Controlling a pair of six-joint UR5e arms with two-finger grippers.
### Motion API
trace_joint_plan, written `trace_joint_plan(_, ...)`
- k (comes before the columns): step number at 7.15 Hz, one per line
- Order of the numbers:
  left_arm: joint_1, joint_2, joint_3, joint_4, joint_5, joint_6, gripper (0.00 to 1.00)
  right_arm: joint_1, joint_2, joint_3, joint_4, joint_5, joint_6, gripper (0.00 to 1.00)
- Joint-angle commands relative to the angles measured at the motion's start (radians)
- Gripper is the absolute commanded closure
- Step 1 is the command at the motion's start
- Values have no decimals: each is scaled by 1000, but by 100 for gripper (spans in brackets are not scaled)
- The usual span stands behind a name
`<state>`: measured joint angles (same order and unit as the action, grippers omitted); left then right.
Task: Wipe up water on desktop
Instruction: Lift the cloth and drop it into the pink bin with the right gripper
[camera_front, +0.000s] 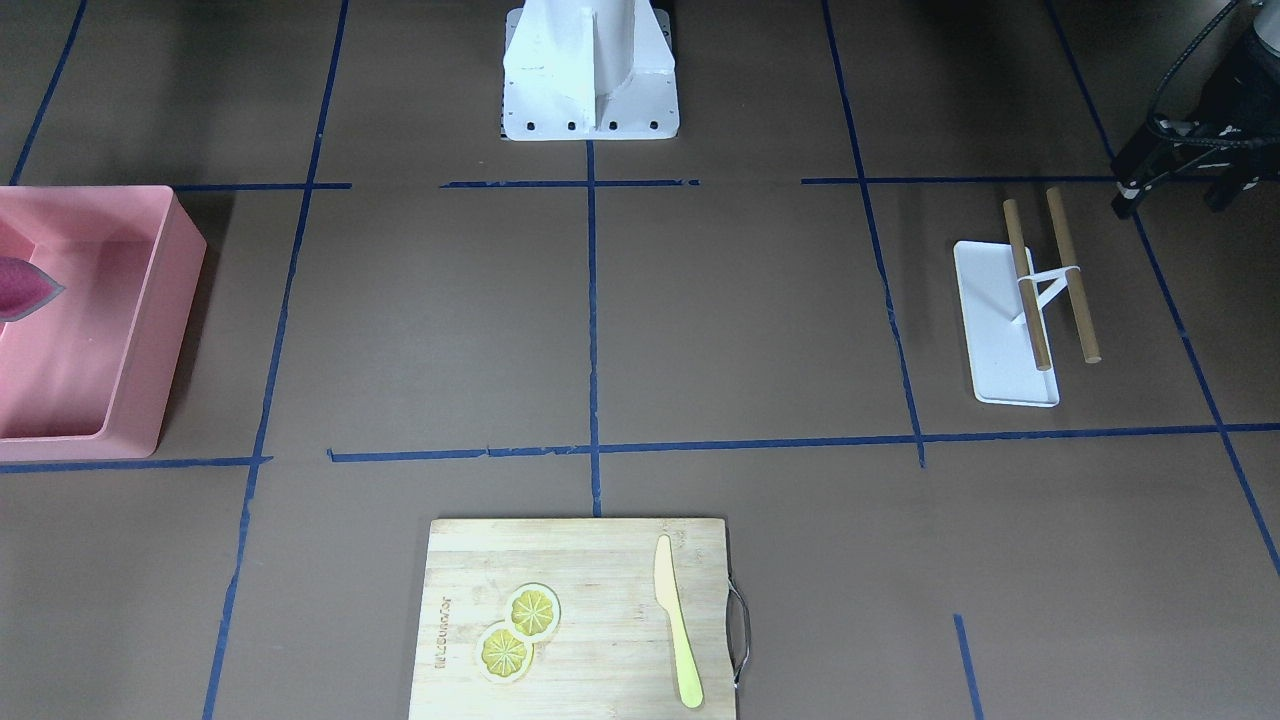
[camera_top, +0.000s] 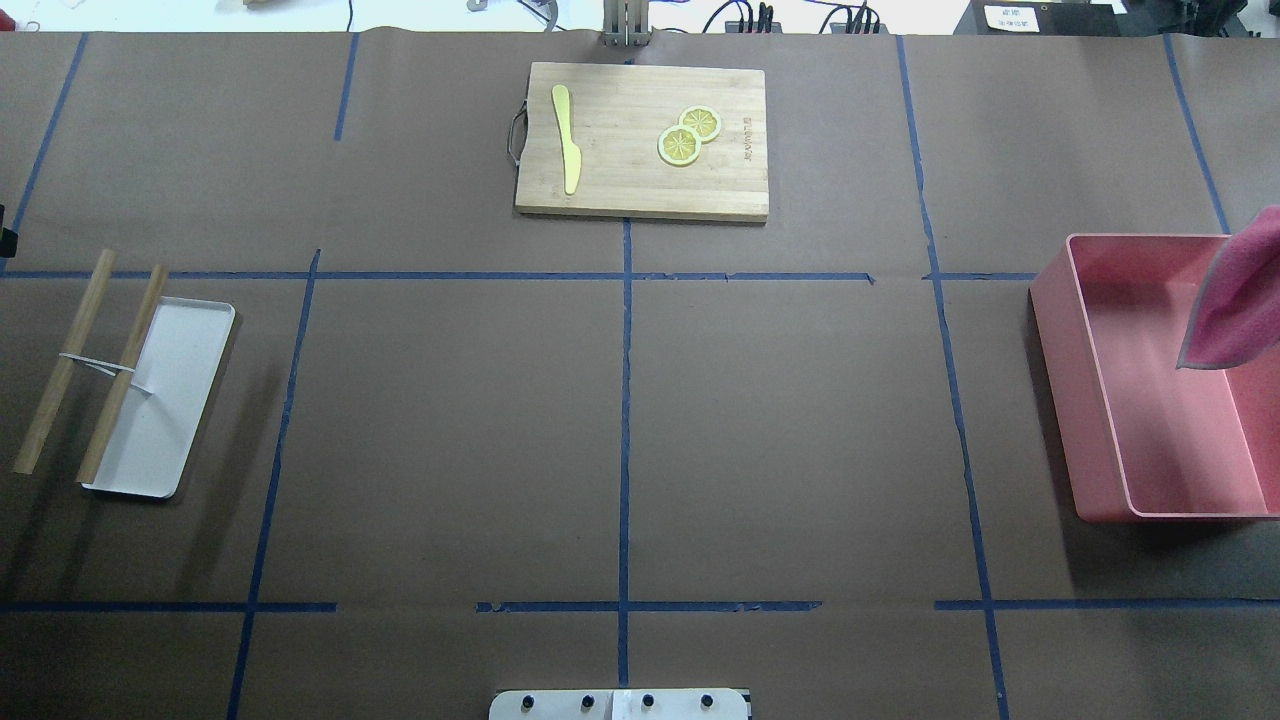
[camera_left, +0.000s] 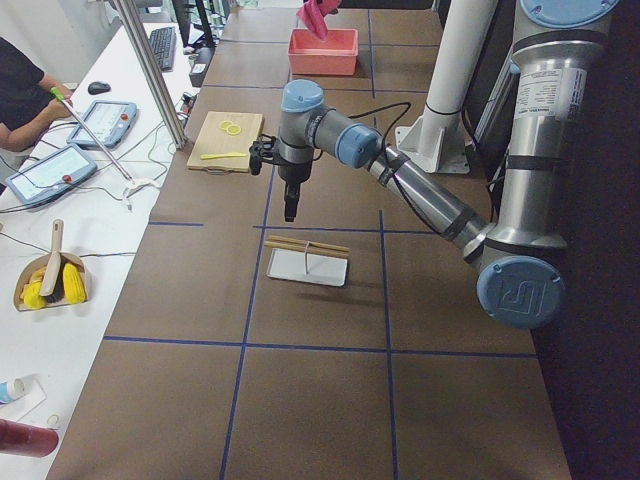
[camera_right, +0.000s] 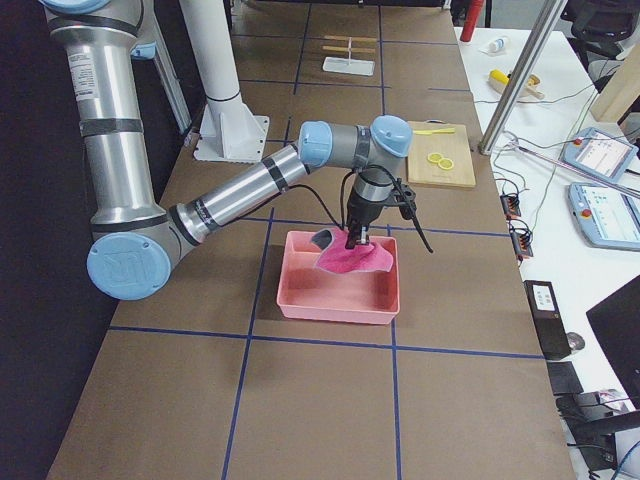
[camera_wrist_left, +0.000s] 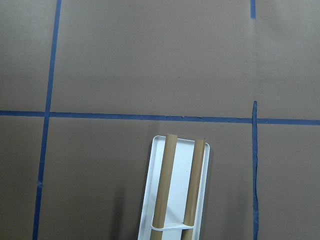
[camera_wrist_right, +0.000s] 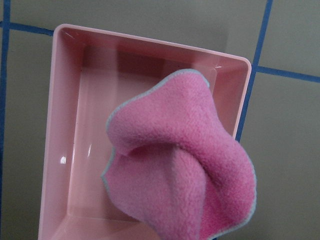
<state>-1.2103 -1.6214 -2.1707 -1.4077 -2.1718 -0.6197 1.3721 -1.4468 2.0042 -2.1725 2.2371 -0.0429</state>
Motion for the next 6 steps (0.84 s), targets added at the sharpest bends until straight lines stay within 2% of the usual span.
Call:
trace_joint_plan(1,2,0,2,-1,1,0,0,1,-4,8,63,10,-15,0)
trace_joint_plan(4,2,0,2,-1,1,1,0,1,-7,2,63,27,-14,0)
trace_joint_plan(5,0,3,9,-1,0,12,0,4,-30,-1,65,83,-14,0)
trace_joint_plan(6,0,29,15,-1,-2,46,0,33,-33,-1,65,93,-15,0)
